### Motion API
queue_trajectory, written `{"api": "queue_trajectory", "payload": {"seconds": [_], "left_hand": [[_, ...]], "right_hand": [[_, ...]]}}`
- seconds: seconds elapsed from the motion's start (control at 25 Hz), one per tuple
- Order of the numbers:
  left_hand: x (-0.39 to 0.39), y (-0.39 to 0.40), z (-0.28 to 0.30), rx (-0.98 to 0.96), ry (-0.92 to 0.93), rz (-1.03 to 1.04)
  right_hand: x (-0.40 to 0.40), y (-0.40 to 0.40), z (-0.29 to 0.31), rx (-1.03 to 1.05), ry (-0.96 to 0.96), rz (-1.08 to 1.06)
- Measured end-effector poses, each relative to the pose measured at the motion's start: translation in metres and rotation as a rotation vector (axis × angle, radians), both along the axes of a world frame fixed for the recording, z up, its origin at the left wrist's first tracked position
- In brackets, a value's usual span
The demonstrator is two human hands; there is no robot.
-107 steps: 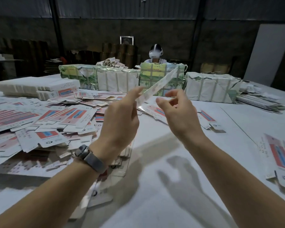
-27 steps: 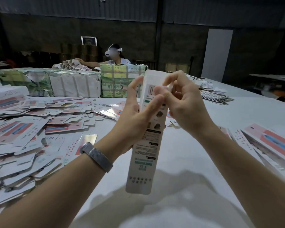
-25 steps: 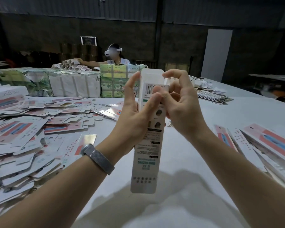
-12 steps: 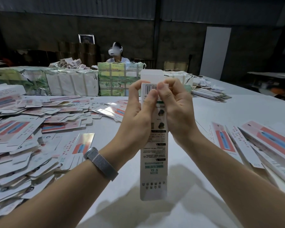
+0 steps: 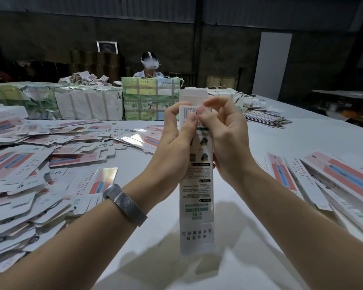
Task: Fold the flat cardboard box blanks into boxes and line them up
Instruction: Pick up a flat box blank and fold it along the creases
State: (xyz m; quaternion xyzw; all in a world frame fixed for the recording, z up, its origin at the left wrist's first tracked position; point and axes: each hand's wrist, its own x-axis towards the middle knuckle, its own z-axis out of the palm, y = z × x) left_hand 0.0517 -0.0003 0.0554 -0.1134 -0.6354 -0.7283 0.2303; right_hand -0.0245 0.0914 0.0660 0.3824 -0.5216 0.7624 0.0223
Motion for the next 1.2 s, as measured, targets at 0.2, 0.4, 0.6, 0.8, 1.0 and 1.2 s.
{"api": "queue_trajectory", "payload": {"seconds": [0.2,0.4,0.6,0.8,1.0,1.2], "left_hand": [[-0.002,0.002,-0.004,-0.019,0.027,0.019],[-0.002,-0.003,-0.004,-0.053,0.022,0.019],[-0.003,-0.005,-0.005,-0.141,0.058,0.070],[-0.005,-0.008,-0.005,-0.196,0.126,0.091],[-0.005,-0.007,-0.006,-0.210,0.133,0.069],[-0.002,-0.008,-0.004,-0.276,0.179,0.065]], "right_hand": [[-0.006,0.002,0.002,-0.076,-0.019,0.100],[0.001,0.001,0.001,0.009,-0.019,0.034],[0.005,0.002,0.010,0.035,-0.055,0.036],[0.006,0.004,0.014,0.128,-0.060,0.033],[0.005,0.008,0.017,0.135,-0.058,0.025],[0.003,0.012,0.020,0.128,-0.013,0.019]]}}
